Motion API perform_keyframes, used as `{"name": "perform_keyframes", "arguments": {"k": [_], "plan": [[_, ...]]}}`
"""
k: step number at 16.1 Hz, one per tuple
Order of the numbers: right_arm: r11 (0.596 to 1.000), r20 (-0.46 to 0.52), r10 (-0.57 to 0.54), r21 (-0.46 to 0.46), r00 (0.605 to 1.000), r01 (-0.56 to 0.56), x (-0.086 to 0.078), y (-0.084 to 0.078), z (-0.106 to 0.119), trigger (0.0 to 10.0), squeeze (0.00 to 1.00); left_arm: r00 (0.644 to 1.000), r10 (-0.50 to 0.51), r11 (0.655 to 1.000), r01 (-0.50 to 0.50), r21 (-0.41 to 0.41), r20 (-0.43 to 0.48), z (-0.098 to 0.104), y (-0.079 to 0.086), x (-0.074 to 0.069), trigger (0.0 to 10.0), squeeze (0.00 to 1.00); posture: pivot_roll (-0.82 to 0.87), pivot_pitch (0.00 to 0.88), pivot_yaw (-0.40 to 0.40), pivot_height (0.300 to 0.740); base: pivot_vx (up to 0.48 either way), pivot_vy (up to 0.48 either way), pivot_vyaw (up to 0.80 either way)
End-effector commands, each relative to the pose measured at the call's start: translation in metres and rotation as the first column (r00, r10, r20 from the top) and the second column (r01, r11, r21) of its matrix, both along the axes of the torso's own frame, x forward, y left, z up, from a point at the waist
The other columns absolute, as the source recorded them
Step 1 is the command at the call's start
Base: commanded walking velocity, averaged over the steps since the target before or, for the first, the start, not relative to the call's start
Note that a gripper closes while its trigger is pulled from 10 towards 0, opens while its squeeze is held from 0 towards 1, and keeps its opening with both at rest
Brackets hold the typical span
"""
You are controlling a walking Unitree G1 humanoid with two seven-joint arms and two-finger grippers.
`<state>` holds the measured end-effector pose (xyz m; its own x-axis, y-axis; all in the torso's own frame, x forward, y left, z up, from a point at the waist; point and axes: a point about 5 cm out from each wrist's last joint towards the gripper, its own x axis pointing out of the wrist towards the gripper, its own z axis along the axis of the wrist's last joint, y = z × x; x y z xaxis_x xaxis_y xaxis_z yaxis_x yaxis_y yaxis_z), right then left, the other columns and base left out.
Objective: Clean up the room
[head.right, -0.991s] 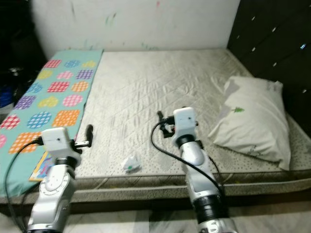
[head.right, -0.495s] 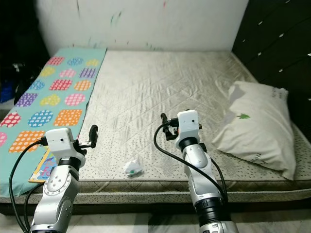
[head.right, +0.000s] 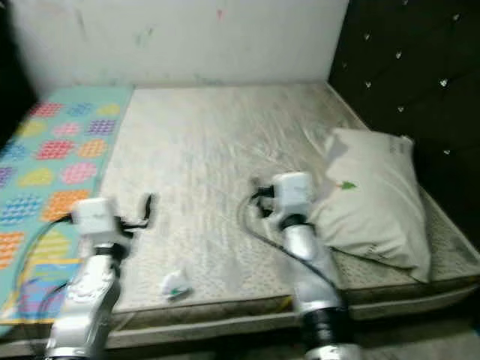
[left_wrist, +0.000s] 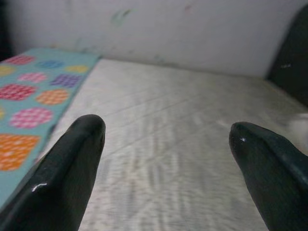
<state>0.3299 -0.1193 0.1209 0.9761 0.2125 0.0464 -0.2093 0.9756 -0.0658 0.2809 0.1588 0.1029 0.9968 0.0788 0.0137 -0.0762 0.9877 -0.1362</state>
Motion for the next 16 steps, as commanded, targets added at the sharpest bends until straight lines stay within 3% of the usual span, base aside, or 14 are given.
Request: {"name": "perform_keyframes", "arguments": {"k": [1, 6, 9, 16], "plan": [[1.0, 0.004, -0.018, 0.0, 1.0, 0.018, 0.0, -0.007, 0.001, 10.0, 0.0, 1.0, 0.0, 1.0, 0.0, -0.007, 0.006, 0.002, -0.002, 0.0, 10.0, 0.0, -0.01, 0.044, -0.001, 0.74, 0.0, 0.0, 0.0], [1.0, -0.006, -0.023, -0.001, 1.0, 0.023, -0.002, -0.009, -0.003, 10.0, 0.0, 0.999, 0.027, 0.999, -0.026, 0.019, -0.041, -0.009, 0.01, -0.007, 10.0, 0.0, -0.01, 0.038, -0.004, 0.74, 0.0, 0.0, 0.0], [1.0, -0.01, -0.017, 0.009, 1.0, 0.017, -0.001, -0.008, -0.003, 10.0, 0.0, 0.997, 0.045, 0.999, -0.047, -0.024, -0.057, -0.01, 0.008, -0.004, 10.0, 0.0, -0.01, 0.03, -0.006, 0.74, 0.0, 0.0, 0.0], [1.0, -0.011, -0.013, -0.009, 1.0, 0.013, -0.001, -0.009, -0.004, 10.0, 0.0, 0.999, 0.017, 1.0, -0.018, -0.025, -0.04, -0.008, 0.003, -0.004, 10.0, 0.0, -0.02, 0.029, -0.008, 0.74, 0.0, 0.426, 0.0]]}}
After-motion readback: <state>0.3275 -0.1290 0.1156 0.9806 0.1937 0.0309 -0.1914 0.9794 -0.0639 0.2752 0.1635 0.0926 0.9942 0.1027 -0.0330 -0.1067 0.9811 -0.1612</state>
